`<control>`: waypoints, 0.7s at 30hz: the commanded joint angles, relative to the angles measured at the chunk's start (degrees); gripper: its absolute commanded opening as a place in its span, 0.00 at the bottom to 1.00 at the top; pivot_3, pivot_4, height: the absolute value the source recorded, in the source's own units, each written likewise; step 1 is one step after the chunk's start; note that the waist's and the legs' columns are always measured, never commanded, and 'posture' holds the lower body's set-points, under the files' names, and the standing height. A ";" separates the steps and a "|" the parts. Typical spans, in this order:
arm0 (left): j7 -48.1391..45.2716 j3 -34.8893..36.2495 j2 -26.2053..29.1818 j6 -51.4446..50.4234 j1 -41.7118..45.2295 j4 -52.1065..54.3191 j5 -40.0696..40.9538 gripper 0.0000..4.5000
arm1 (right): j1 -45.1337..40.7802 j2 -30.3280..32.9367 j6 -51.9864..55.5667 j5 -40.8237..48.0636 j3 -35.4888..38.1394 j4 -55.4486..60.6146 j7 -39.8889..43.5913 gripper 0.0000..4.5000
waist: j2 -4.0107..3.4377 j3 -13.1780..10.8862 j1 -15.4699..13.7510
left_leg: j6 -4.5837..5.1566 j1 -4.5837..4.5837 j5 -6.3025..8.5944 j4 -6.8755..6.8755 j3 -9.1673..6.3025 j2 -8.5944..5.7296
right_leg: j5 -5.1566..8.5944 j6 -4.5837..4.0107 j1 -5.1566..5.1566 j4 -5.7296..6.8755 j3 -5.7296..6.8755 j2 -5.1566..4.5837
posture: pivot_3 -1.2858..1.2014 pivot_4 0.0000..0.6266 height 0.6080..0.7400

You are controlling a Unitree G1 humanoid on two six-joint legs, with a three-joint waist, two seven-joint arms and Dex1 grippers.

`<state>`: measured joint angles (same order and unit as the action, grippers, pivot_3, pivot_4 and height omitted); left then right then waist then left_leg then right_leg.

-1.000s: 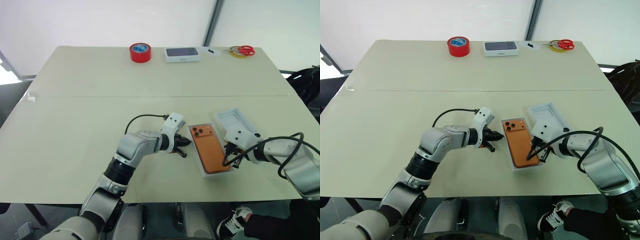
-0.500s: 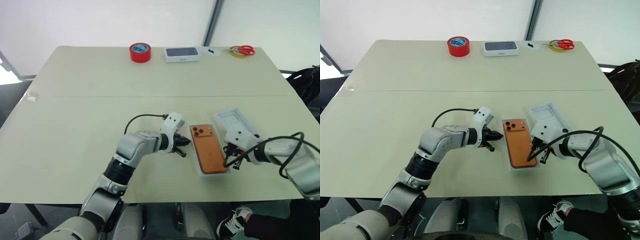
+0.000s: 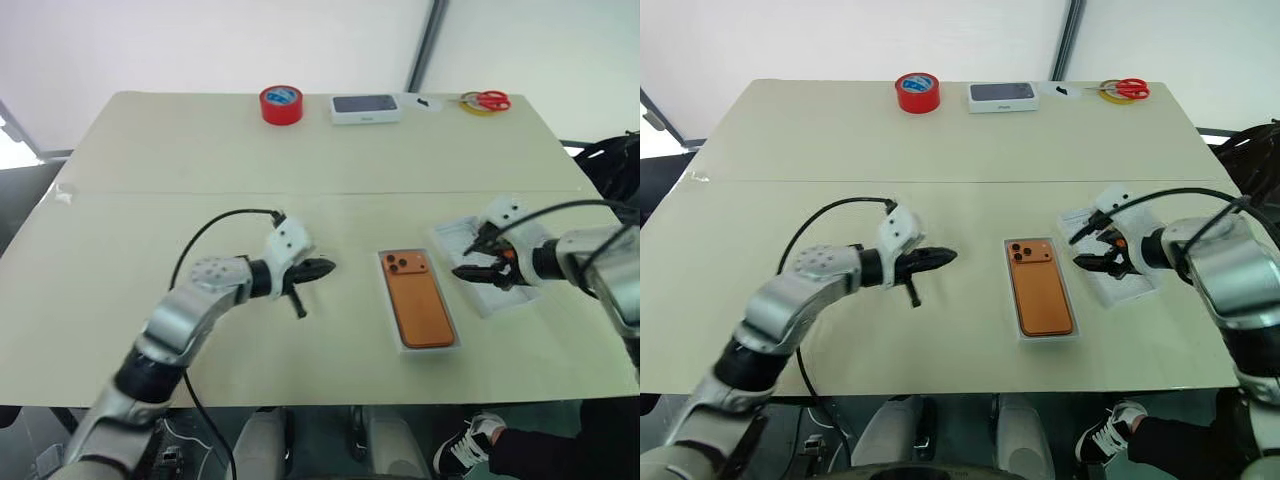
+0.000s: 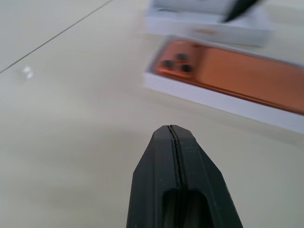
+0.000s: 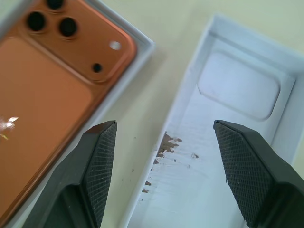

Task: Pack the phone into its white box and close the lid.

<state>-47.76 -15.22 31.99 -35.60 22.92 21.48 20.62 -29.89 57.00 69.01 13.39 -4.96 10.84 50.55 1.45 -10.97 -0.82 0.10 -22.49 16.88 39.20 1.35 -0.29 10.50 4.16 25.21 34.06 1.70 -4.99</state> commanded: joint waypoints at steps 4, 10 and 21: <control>-9.17 -0.56 4.53 5.72 -4.02 6.72 2.27 0.00 | -5.28 -2.87 5.03 0.72 -1.73 -7.28 -2.93 0.75 | 0.00 0.00 0.08 | 0.01 -0.01 0.00 0.03 0.03 -0.03 | -0.01 0.02 -0.01 0.01 0.00 -0.02 | 0.52 0.24 0.94; -8.59 -0.85 3.63 5.87 -4.86 7.40 1.52 0.00 | -6.44 -3.89 6.93 1.28 -2.61 -9.86 -4.34 0.56 | 0.00 0.00 0.12 | 0.01 0.00 0.01 0.02 0.01 -0.01 | -0.01 0.04 -0.01 0.03 0.00 0.05 | 0.52 0.24 0.94; -5.32 2.59 3.15 5.93 -7.40 5.96 1.80 0.00 | -11.54 -7.98 17.06 7.60 9.40 -9.21 -7.46 0.00 | -0.01 -0.01 0.37 | 0.02 0.02 0.00 0.02 0.02 0.02 | -0.05 0.12 0.00 0.06 -0.02 0.08 | 0.52 0.24 0.94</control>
<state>-54.18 -15.59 35.43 -30.38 15.87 26.90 21.50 -37.59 49.92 83.12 19.18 -1.93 0.85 43.95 1.44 -10.98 -0.45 0.12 -22.48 16.88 39.22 1.37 -0.25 10.43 4.30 25.21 34.13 1.69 -4.89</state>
